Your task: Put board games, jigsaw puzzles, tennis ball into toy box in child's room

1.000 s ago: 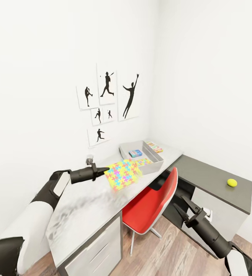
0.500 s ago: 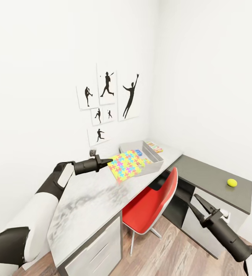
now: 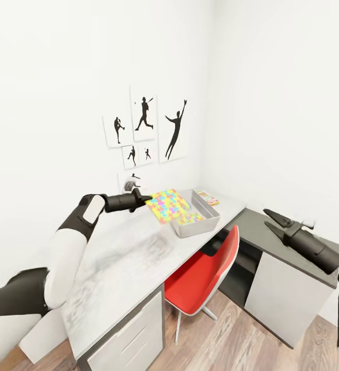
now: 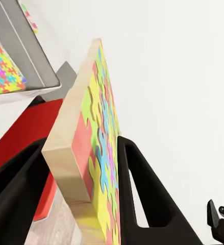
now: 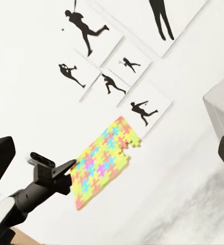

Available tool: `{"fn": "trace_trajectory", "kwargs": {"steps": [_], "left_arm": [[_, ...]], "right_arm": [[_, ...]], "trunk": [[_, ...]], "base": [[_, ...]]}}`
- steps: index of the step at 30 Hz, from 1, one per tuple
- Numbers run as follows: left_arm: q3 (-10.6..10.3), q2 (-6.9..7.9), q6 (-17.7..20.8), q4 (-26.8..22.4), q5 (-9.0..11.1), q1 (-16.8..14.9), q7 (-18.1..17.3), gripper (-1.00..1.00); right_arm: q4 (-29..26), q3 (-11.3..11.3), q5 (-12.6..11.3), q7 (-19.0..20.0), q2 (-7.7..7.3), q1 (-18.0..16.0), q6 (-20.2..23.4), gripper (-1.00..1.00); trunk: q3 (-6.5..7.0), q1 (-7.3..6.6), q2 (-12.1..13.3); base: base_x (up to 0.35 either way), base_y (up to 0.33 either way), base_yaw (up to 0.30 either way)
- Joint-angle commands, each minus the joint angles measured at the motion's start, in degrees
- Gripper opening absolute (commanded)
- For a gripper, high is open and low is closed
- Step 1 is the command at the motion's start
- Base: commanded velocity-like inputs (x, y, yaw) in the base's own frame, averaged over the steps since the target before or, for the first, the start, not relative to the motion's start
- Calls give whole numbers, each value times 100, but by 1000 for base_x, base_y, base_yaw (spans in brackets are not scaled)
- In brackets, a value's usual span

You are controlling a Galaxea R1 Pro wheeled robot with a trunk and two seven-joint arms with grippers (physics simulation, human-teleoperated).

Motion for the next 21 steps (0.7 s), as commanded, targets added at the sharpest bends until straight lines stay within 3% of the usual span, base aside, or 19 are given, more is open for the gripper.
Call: {"fn": "trace_trajectory", "kwargs": {"steps": [1, 5, 13, 21], "left_arm": [[62, -13, 27, 89, -49, -107, 36, -100], [90, -23, 26, 208, -52, -356, 126, -100], [97, -28, 35, 232, -48, -499, 147, -100], [152, -133, 57, 231, -49, -505, 107, -100]], "right_arm": [[28, 127, 54, -188, -5, -238, 27, 100], [194, 453, 50, -816, -10, -946, 27, 100], [1422, 1398, 49, -2195, 30, -2527, 27, 100], [3076, 1698, 49, -3397, 95, -3681, 27, 100]], "trunk": [[-16, 4, -14], [-16, 4, -14], [-15, 4, -14], [-15, 4, -14]], "base": [[0, 0, 0], [0, 0, 0], [0, 0, 0], [0, 0, 0]]}}
